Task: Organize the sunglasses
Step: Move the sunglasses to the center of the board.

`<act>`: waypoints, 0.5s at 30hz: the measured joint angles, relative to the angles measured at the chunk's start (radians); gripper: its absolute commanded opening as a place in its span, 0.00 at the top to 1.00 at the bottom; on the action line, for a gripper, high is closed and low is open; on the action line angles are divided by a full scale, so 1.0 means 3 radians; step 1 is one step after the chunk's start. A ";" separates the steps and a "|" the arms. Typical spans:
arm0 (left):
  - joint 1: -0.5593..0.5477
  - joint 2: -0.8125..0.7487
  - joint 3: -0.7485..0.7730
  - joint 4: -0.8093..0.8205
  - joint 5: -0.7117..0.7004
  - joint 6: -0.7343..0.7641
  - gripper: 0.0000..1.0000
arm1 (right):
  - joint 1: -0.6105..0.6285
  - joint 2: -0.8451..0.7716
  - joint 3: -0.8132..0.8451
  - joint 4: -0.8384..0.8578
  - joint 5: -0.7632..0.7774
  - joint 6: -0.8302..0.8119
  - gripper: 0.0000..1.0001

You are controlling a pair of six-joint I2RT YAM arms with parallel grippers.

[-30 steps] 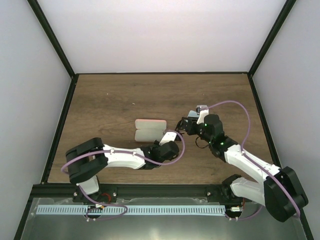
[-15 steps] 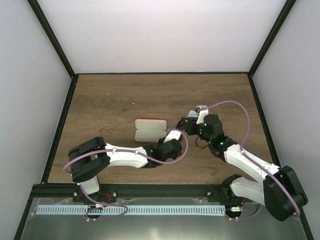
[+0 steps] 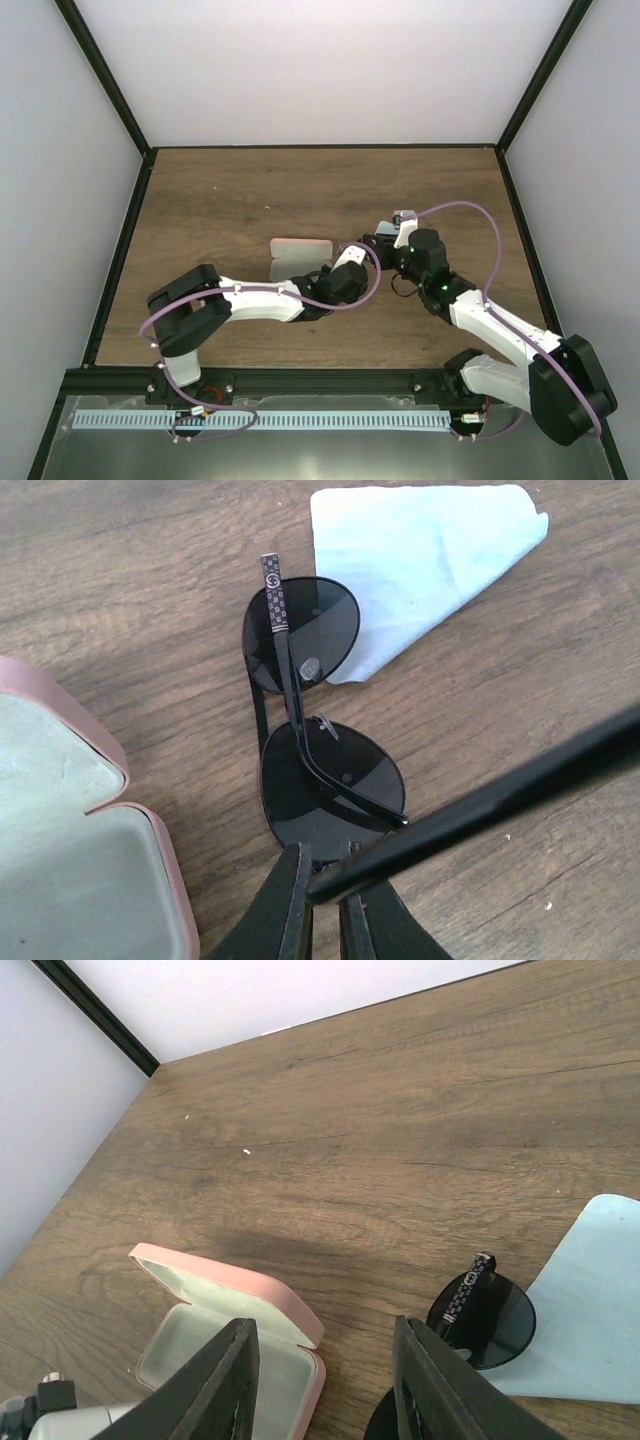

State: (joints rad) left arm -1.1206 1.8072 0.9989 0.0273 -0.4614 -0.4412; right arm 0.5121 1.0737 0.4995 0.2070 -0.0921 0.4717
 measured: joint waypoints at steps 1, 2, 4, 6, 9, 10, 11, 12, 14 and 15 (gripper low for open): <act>-0.0001 0.0000 0.0000 -0.0011 0.0013 0.0005 0.96 | 0.0000 0.0001 0.0000 -0.0001 0.0000 0.0000 0.61; -0.0005 0.0000 -0.0001 -0.0019 0.0019 0.0003 0.96 | 0.0000 0.0001 0.0000 -0.0003 0.0000 0.0000 0.61; -0.0014 -0.0008 -0.0010 -0.0025 0.0042 0.0003 0.96 | 0.0000 0.0001 0.0000 -0.0009 0.0000 0.0000 0.61; -0.0032 -0.0039 -0.0042 -0.0034 0.0056 0.0001 0.96 | 0.0000 0.0001 0.0000 -0.0013 0.0000 -0.0001 0.61; -0.0114 -0.0154 -0.0148 -0.0076 0.0047 -0.0009 0.95 | 0.0000 0.0008 0.0000 -0.0014 0.0001 0.0000 0.61; -0.0165 -0.0206 -0.0188 -0.0107 0.0034 -0.0017 0.95 | 0.0000 0.0014 0.0000 -0.0013 0.0001 0.0000 0.61; -0.0224 -0.0261 -0.0225 -0.0144 0.0019 -0.0031 0.93 | 0.0000 0.0023 0.0000 -0.0013 0.0001 -0.0001 0.61; -0.0289 -0.0318 -0.0258 -0.0189 0.0004 -0.0050 0.92 | 0.0000 0.0034 0.0000 -0.0013 0.0000 0.0000 0.61; -0.0388 -0.0413 -0.0295 -0.0282 -0.0004 -0.0085 0.88 | 0.0000 0.0057 0.0000 -0.0014 0.0000 0.0000 0.61; -0.0427 -0.0454 -0.0300 -0.0337 0.0008 -0.0098 0.88 | 0.0000 0.0067 0.0000 -0.0014 0.0000 0.0000 0.61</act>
State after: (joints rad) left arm -1.2488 1.6711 0.9089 -0.0738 -0.4591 -0.4706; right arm 0.5121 1.0939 0.4995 0.2028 -0.0921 0.4717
